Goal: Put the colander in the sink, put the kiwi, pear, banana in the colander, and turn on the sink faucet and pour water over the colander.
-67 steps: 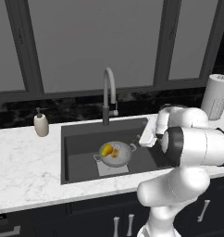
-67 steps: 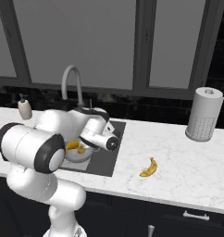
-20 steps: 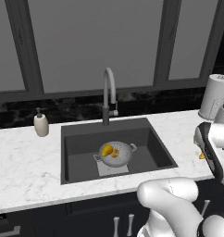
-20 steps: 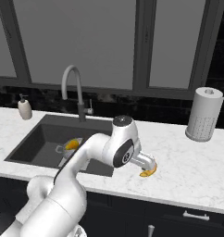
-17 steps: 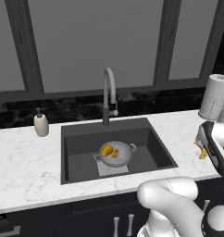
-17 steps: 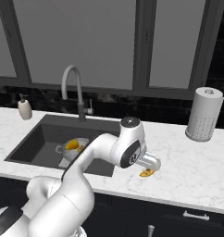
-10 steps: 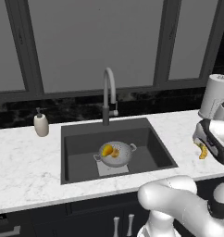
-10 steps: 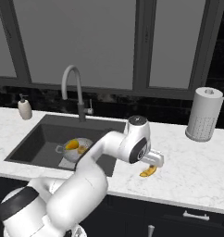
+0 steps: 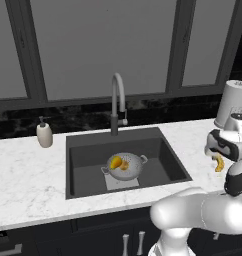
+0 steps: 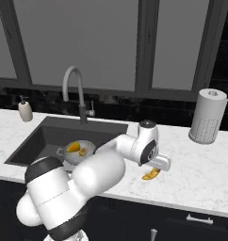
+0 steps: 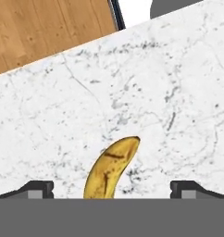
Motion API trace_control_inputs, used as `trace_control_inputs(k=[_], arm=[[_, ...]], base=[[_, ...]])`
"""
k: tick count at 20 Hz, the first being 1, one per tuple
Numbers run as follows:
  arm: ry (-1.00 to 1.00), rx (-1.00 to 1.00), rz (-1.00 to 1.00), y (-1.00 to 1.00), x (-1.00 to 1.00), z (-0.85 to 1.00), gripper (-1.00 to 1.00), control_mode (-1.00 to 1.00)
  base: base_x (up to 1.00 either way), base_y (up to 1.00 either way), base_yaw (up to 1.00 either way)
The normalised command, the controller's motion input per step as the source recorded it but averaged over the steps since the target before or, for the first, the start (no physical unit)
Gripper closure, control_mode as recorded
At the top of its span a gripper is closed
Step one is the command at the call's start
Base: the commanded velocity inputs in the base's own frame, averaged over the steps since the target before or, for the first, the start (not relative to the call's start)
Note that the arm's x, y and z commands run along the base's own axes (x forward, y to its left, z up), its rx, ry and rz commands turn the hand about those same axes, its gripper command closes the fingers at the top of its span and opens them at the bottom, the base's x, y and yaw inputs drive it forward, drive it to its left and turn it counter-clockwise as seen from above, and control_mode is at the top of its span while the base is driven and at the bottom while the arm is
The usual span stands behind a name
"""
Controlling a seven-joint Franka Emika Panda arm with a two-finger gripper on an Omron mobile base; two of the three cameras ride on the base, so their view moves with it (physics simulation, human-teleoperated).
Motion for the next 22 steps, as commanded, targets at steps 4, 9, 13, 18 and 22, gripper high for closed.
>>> trace_control_inputs(k=[4,9,13,18,22], arm=[[0.04,0.04,0.0,-0.3,0.27,-0.34,-1.0,-1.0],[0.03,0.02,0.0,-0.19,0.25,-0.34,-1.0,-1.0],[0.04,0.0,0.0,-0.1,0.28,-0.33,-1.0,-1.0],[0.06,0.0,0.0,-0.07,0.23,-0.36,-1.0,-1.0],[0.04,0.0,0.0,-0.03,0.11,-0.34,1.0,-1.0]], base=[[0.0,0.0,0.0],[0.0,0.0,0.0],[0.0,0.0,0.0],[0.0,0.0,0.0],[0.0,0.0,0.0]])
